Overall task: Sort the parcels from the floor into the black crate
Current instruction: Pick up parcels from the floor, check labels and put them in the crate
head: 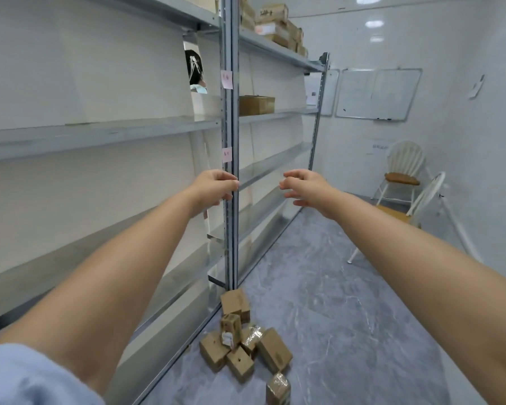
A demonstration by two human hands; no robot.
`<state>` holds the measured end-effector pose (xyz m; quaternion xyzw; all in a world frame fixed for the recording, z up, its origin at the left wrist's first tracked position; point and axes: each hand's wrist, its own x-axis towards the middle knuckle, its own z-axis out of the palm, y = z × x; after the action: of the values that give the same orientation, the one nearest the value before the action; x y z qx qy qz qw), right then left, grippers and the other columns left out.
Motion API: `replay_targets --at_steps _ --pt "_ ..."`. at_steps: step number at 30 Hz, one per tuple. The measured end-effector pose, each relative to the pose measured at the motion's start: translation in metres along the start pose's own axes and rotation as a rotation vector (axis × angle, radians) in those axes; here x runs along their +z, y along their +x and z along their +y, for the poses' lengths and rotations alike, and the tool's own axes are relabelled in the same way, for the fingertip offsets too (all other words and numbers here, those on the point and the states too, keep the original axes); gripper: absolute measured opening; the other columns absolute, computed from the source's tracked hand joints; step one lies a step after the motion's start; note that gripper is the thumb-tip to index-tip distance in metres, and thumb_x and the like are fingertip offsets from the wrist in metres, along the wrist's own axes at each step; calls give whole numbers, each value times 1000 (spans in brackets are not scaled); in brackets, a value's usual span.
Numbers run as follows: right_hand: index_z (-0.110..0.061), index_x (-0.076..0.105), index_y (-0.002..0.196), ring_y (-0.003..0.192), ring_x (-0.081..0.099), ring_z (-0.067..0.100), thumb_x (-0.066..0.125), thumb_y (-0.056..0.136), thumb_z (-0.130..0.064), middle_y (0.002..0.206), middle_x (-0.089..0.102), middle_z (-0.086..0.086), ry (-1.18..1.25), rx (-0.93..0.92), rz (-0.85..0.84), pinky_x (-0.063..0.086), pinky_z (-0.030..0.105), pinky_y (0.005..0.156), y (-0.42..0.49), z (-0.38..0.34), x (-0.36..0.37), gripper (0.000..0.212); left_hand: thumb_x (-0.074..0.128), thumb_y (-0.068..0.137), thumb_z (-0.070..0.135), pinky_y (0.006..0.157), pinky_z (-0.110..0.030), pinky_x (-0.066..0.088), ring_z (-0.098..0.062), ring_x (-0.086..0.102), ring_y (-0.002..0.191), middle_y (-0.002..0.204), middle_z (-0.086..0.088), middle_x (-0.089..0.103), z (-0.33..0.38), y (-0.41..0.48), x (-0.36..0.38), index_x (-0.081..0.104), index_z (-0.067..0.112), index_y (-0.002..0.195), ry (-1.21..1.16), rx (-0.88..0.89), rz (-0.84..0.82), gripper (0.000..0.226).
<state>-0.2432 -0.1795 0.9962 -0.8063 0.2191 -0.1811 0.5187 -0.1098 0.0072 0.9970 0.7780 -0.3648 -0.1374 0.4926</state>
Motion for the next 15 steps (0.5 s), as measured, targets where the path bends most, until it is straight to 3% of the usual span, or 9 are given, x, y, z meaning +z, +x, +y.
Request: replay_targets --at_steps 7,15 --pt "-27 52 114 89 63 8 61 86 -32 109 65 -4 16 -1 23 48 24 68 78 27 -33 30 55 91 28 68 -24 48 -12 62 90 99 4 64 -7 90 12 57 32 90 18 25 24 4" --pt "-20 50 127 96 63 14 58 88 -29 117 64 3 56 -47 34 46 24 65 207 18 -53 41 55 91 29 70 -23 49 -12 63 90 111 1 63 -9 213 16 60 27 96 14 43 30 7"
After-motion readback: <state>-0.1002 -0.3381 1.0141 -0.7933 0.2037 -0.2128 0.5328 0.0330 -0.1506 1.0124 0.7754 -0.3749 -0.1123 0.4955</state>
